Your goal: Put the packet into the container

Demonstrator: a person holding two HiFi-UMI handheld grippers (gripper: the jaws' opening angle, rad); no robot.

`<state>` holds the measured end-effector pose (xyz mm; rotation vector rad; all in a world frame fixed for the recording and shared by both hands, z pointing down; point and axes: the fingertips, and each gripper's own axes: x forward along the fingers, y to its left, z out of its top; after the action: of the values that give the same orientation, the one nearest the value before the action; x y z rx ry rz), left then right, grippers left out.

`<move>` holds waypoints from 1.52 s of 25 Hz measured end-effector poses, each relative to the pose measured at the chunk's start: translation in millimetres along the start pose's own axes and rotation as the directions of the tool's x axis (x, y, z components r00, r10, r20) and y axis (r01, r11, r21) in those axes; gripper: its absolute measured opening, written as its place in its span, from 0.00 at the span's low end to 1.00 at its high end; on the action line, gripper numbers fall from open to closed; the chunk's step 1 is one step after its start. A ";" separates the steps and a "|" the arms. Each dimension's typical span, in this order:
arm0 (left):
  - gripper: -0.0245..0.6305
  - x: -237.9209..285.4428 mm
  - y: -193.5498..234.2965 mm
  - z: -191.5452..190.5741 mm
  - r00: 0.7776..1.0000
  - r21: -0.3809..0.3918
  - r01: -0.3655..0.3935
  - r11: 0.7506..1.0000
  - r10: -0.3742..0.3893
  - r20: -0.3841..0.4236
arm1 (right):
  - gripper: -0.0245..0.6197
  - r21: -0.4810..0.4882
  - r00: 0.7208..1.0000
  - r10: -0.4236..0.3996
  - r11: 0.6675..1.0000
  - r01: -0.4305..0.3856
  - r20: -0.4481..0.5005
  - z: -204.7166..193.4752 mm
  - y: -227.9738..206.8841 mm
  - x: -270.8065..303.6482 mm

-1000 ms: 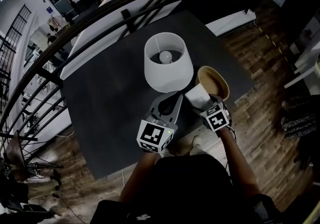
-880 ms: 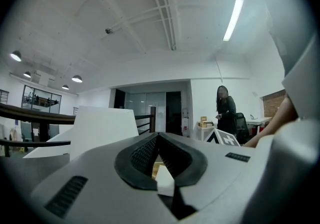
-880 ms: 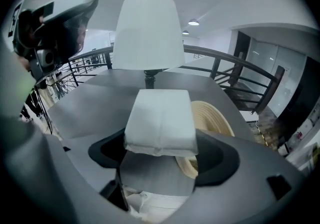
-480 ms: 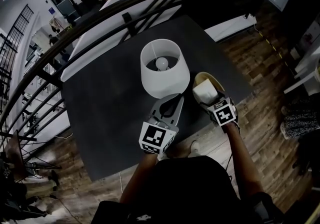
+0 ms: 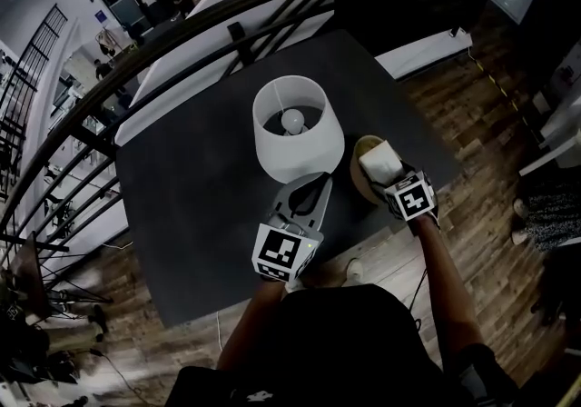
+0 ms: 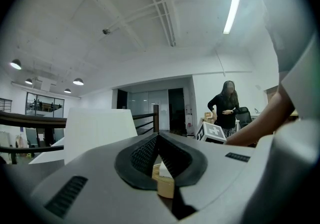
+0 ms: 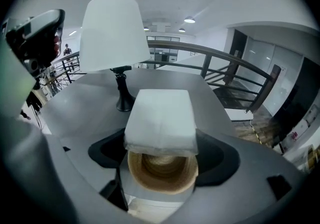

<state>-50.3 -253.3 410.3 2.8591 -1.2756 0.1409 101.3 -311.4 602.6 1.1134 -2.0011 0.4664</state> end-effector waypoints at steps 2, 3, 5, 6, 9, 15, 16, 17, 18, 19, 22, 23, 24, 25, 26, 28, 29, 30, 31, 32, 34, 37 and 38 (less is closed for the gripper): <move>0.05 2.2 -3.1 0.5 1.000 0.011 0.006 1.000 -0.006 -0.006 | 0.67 0.012 1.000 0.008 1.000 -0.007 -0.013 -4.1 -3.3 4.1; 0.05 2.8 -4.0 1.0 1.000 0.014 0.009 1.000 -0.009 -0.008 | 0.67 0.019 1.000 0.011 1.000 -0.011 -0.019 -6.3 -4.5 5.9; 0.05 2.7 -3.9 0.5 1.000 0.015 0.009 1.000 -0.009 -0.011 | 0.67 0.024 1.000 0.016 1.000 -0.016 -0.022 -8.9 -4.9 9.1; 0.05 2.5 -3.5 -0.1 1.000 0.016 0.007 1.000 -0.007 -0.013 | 0.67 0.025 1.000 0.019 1.000 -0.019 -0.023 -10.3 -4.5 10.9; 0.05 3.7 -2.3 -1.3 1.000 0.014 0.003 1.000 -0.002 -0.019 | 0.67 0.029 0.999 0.032 0.999 -0.031 -0.043 -17.2 -3.5 16.8; 0.05 7.1 -2.1 -3.1 1.000 0.015 -0.003 1.000 0.003 -0.027 | 0.67 0.047 0.996 0.044 0.998 -0.040 -0.079 -29.5 -7.3 29.0; 0.05 6.8 -1.3 -3.3 1.000 0.015 -0.004 1.000 0.005 -0.029 | 0.67 0.049 0.995 0.047 0.998 -0.043 -0.083 -30.2 -7.2 30.8; 0.05 6.3 -0.4 -3.5 1.000 0.014 -0.006 1.000 0.006 -0.031 | 0.67 0.051 0.995 0.051 0.998 -0.046 -0.087 -30.8 -7.0 32.6; 0.05 6.2 0.3 -3.7 0.999 0.014 -0.007 1.000 0.007 -0.033 | 0.67 0.053 0.994 0.053 0.997 -0.049 -0.091 -31.4 -7.1 34.3; 0.05 6.3 0.8 -4.2 0.999 0.015 -0.008 1.000 0.009 -0.035 | 0.67 0.055 0.994 0.056 0.997 -0.051 -0.094 -32.0 -7.5 36.2; 0.05 7.3 2.0 -4.7 0.999 0.014 -0.014 1.000 0.015 -0.037 | 0.67 0.055 0.993 0.056 0.997 -0.050 -0.101 -33.5 -10.5 40.5; 0.05 7.0 2.6 -4.4 0.999 0.015 -0.016 1.000 0.017 -0.037 | 0.67 0.051 0.993 0.051 0.998 -0.046 -0.105 -33.4 -11.9 40.9; 0.05 6.4 3.3 -4.1 0.999 0.016 -0.017 1.000 0.018 -0.036 | 0.67 0.050 0.993 0.051 0.998 -0.046 -0.106 -33.3 -12.2 41.3; 0.05 5.6 4.1 -3.7 0.999 0.018 -0.018 1.000 0.019 -0.036 | 0.67 0.053 0.993 0.058 0.997 -0.052 -0.105 -33.6 -10.9 42.4; 0.05 4.9 4.9 -3.4 0.999 0.021 -0.018 1.000 0.019 -0.036 | 0.67 0.056 0.993 0.060 0.997 -0.054 -0.104 -33.9 -10.6 43.5; 0.05 4.0 7.5 -2.1 0.999 0.025 -0.021 0.999 0.022 -0.035 | 0.67 0.050 0.993 0.031 0.998 -0.026 -0.111 -34.1 -17.2 43.7; 0.05 3.4 9.0 -1.5 0.999 0.025 -0.024 0.999 0.025 -0.034 | 0.67 0.048 0.994 0.022 0.999 -0.017 -0.110 -34.1 -19.1 44.1; 0.05 2.7 10.5 -1.1 0.999 0.023 -0.026 0.999 0.027 -0.032 | 0.67 0.050 0.994 0.028 0.998 -0.023 -0.101 -33.9 -17.3 45.6; 0.05 1.8 12.1 -0.9 0.999 0.020 -0.027 0.999 0.028 -0.031 | 0.67 0.052 0.995 0.043 0.998 -0.038 -0.087 -33.1 -13.2 47.7; 0.05 1.0 13.5 -0.9 0.999 0.017 -0.028 0.999 0.028 -0.031 | 0.67 0.052 0.996 0.053 0.997 -0.049 -0.073 -32.2 -9.4 49.6; 0.05 -0.1 14.5 -0.7 0.999 0.017 -0.027 1.000 0.027 -0.030 | 0.67 0.049 0.997 0.051 0.998 -0.048 -0.060 -31.8 -6.8 51.5; 0.05 0.0 11.1 -0.2 0.999 0.018 -0.021 1.000 0.022 -0.030 | 0.70 0.047 0.999 0.020 0.999 -0.018 -0.034 -31.9 -11.8 50.4; 0.05 0.6 9.9 -0.4 0.999 0.018 -0.019 1.000 0.020 -0.030 | 0.71 0.044 1.000 0.010 0.999 -0.009 -0.019 -31.4 -14.4 50.1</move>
<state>-57.3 -260.4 410.5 2.8481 -1.3040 0.1953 112.2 -326.8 660.5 1.1228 -1.9887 0.5265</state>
